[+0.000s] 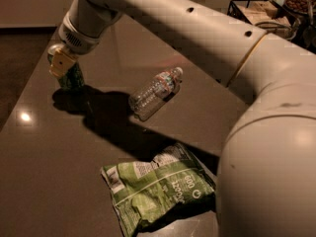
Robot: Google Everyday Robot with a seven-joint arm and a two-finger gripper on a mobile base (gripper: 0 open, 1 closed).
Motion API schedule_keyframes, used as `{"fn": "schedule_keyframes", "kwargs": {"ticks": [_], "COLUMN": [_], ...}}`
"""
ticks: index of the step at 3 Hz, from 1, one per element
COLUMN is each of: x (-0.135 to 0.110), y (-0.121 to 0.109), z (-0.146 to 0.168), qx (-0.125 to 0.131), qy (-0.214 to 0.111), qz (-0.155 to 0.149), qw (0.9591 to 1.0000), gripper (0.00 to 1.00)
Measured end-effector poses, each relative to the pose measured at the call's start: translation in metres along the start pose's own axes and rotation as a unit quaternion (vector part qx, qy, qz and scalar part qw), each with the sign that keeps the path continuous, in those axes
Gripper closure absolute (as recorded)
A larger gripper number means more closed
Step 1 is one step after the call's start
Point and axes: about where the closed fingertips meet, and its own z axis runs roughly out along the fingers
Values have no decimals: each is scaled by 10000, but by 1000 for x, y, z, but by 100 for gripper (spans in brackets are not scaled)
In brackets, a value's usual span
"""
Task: Pick green can
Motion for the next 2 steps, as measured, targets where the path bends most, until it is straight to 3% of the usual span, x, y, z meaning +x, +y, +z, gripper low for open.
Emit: {"fn": "schedule_keyframes", "kwargs": {"ticks": [1,2], "x": [-12,-32], "y": [11,26], "z": [-26,-47], "qx": [-27,-212], "qy": [-153,-254], "qz": [-223,-539], "qw": [9996,9980], "gripper": [95,100]}}
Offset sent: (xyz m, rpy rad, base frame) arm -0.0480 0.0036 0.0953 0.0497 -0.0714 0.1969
